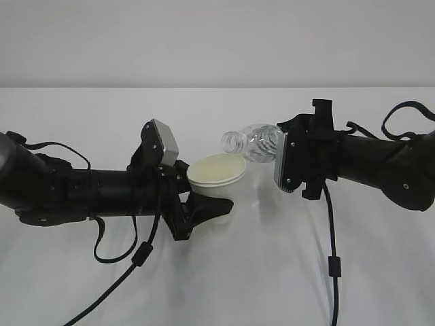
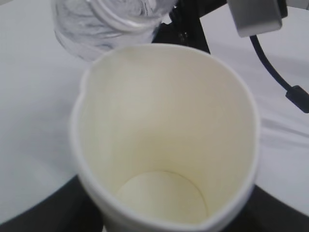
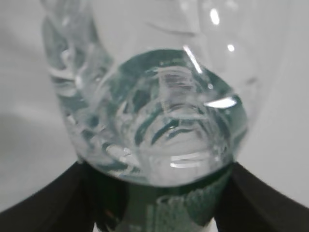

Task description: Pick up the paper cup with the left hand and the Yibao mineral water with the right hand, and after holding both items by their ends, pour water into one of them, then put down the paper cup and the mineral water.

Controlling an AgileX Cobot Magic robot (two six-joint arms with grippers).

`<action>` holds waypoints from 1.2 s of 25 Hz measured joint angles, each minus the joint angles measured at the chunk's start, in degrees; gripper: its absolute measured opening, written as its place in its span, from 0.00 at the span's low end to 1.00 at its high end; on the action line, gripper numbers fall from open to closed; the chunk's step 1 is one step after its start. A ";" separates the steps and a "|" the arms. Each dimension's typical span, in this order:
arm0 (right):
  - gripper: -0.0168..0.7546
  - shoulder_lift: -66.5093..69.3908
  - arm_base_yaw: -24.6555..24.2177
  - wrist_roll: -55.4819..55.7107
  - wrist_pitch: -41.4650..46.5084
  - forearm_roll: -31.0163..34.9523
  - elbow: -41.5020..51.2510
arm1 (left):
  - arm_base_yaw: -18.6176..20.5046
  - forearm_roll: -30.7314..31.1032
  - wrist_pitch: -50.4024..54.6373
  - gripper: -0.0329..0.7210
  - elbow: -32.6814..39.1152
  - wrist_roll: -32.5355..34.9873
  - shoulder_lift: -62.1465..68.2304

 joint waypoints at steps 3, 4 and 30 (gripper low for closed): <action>0.64 0.00 0.00 -1.81 -0.24 0.52 0.00 | 0.00 0.00 0.22 0.60 0.00 0.00 0.00; 0.64 0.00 0.00 -2.81 -0.23 0.52 0.00 | 0.00 0.00 0.47 0.60 0.00 0.00 0.00; 0.64 -0.12 0.00 -12.43 -1.77 0.74 -0.66 | -0.64 0.75 2.57 0.60 0.00 -1.97 0.00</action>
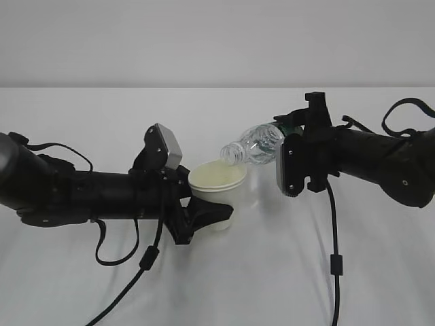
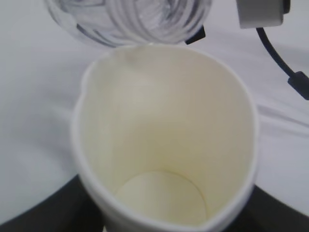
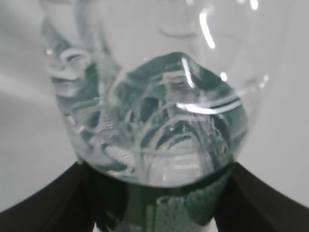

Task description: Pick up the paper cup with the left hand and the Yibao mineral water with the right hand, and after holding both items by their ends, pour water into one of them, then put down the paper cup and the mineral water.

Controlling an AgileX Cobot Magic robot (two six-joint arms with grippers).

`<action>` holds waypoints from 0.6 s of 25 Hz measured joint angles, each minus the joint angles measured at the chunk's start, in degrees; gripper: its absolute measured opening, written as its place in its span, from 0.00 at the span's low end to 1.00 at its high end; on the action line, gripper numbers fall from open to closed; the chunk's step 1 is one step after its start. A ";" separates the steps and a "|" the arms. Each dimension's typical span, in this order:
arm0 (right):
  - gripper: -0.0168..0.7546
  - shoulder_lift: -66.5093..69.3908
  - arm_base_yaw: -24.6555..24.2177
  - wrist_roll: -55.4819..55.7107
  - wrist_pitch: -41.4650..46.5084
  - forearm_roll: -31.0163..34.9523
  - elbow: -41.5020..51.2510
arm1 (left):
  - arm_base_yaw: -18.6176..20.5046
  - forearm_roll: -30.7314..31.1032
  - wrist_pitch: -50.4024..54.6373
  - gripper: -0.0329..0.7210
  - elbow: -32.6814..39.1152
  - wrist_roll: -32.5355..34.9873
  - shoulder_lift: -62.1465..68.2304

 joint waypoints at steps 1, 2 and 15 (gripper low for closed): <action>0.64 0.00 0.00 0.00 -0.10 0.00 -0.05 | -0.15 0.24 0.00 0.60 0.00 0.01 0.00; 0.64 0.00 0.00 -0.05 -0.10 0.00 -0.05 | -0.31 0.36 0.00 0.60 0.00 0.01 0.00; 0.64 0.00 -0.55 -2.77 -0.79 0.57 -0.77 | -0.55 1.98 0.01 0.59 0.00 -0.12 0.00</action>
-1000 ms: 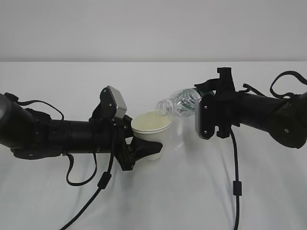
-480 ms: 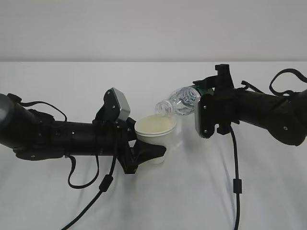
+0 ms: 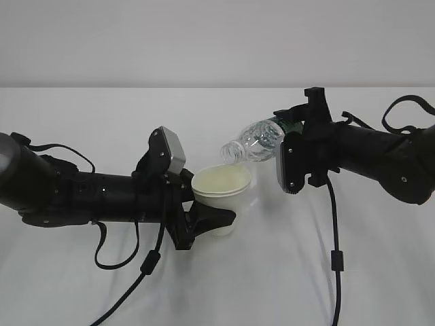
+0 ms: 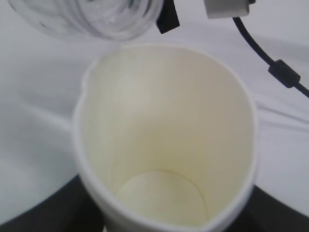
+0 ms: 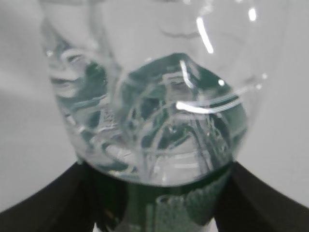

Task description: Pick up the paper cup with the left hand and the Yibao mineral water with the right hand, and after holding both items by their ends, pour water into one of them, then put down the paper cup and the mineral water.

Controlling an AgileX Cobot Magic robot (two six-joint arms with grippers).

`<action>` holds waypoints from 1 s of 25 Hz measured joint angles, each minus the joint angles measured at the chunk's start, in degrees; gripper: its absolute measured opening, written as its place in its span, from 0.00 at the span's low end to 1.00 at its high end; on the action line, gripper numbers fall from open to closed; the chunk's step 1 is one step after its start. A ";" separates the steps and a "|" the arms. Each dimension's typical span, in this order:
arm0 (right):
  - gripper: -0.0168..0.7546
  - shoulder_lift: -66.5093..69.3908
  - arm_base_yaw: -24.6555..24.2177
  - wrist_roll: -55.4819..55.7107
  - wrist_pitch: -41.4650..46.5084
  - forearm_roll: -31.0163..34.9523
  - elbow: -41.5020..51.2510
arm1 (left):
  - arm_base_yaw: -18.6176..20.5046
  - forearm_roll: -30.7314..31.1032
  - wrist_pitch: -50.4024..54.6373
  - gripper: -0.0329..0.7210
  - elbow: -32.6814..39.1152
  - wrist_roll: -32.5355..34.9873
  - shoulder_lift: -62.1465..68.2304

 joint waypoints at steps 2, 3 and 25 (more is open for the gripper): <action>0.64 0.00 0.00 -0.25 0.00 0.02 0.00 | 0.00 0.00 0.38 0.59 0.00 0.00 0.00; 0.64 0.00 0.00 -0.37 0.00 0.12 0.00 | 0.00 0.00 0.50 0.59 0.00 0.00 0.00; 0.64 0.00 0.00 -3.93 -0.31 -0.71 -1.73 | 0.00 -2.41 3.03 0.58 0.00 -0.04 0.00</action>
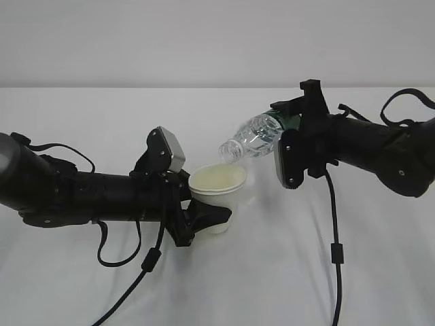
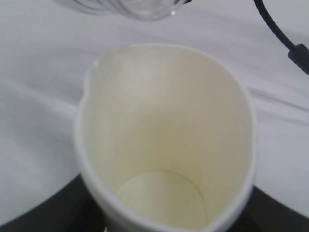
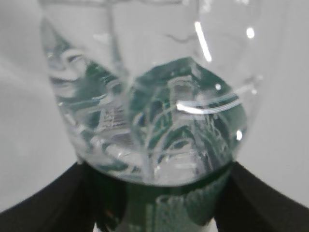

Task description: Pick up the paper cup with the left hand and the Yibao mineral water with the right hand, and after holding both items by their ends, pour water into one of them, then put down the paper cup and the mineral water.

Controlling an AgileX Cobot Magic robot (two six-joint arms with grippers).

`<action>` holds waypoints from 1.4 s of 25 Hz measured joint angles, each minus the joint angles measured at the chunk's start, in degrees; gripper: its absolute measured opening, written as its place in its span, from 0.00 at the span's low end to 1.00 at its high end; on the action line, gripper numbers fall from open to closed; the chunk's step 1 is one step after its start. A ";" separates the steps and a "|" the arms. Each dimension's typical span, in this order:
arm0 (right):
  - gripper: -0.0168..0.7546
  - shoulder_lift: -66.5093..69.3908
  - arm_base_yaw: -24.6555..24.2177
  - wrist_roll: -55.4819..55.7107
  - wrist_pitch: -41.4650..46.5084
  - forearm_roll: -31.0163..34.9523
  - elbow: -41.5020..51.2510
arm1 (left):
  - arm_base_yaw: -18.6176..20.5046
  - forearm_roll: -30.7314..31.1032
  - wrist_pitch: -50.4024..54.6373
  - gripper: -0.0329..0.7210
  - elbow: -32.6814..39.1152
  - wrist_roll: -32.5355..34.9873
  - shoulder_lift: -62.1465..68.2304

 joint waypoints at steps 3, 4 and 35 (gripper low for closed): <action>0.64 0.00 0.00 -0.77 0.33 -0.08 -0.25 | 0.00 0.00 0.00 0.58 0.00 0.00 0.00; 0.64 0.00 0.00 -0.82 0.33 -0.23 -0.25 | 0.00 -0.06 0.00 0.58 0.00 0.00 0.00; 0.64 0.00 -0.96 -3.84 3.51 -1.43 -2.35 | 0.00 -1.78 -0.79 0.57 0.00 0.00 0.00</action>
